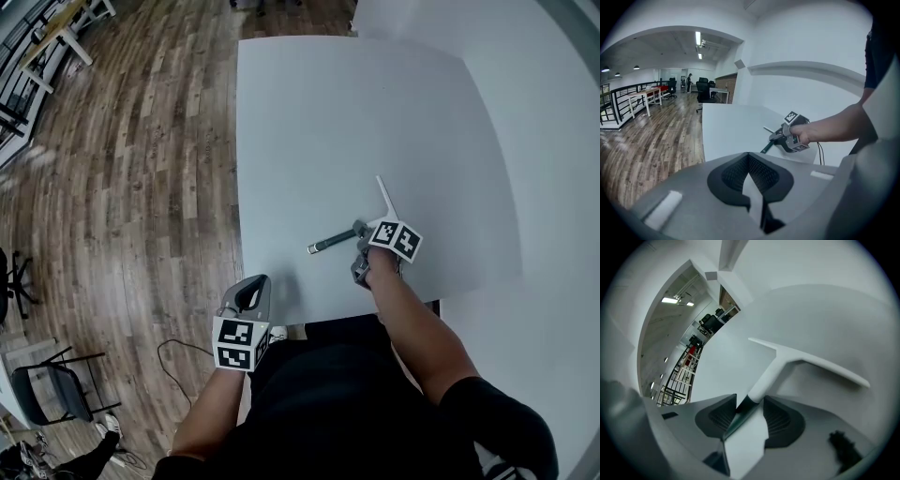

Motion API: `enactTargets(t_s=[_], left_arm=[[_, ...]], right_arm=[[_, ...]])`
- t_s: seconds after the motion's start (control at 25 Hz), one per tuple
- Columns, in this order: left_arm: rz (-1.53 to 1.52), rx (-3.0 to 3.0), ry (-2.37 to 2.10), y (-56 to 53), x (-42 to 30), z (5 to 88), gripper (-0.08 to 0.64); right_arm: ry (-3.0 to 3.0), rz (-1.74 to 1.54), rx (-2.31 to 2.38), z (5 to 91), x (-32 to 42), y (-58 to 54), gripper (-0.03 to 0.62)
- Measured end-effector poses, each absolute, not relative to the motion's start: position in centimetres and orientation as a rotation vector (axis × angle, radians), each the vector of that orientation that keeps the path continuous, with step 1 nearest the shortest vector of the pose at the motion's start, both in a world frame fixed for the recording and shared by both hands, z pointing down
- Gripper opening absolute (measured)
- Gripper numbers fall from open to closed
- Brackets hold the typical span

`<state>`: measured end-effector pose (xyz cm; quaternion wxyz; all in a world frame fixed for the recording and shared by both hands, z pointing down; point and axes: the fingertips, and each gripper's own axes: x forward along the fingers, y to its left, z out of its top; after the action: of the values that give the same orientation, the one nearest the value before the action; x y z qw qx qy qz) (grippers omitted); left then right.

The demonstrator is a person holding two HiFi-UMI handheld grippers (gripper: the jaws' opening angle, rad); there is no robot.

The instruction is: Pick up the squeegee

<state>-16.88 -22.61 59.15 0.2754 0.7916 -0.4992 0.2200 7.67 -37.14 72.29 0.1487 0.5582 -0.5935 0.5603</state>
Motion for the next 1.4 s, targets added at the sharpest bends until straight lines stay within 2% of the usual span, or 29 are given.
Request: enactTargets(t_s=[0.36, 0.92, 1.4], left_arm=[[0.585, 2.147, -1.358, -21.6, -17.1, 58.4, 0.006], [0.593, 2.223, -1.305, -19.0, -16.4, 57.1, 0.006], [0.479, 2.217, -1.277, -16.3, -17.4, 54.3, 0.006]], right_arm=[[-1.739, 1.634, 1.524, 72.3, 8.2, -36.4, 0.176], [-1.935, 1.438, 1.41, 68.9, 8.0, -32.2, 0.091], [-2.112, 1.403, 1.395, 63.9, 6.0, -28.1, 0.091]])
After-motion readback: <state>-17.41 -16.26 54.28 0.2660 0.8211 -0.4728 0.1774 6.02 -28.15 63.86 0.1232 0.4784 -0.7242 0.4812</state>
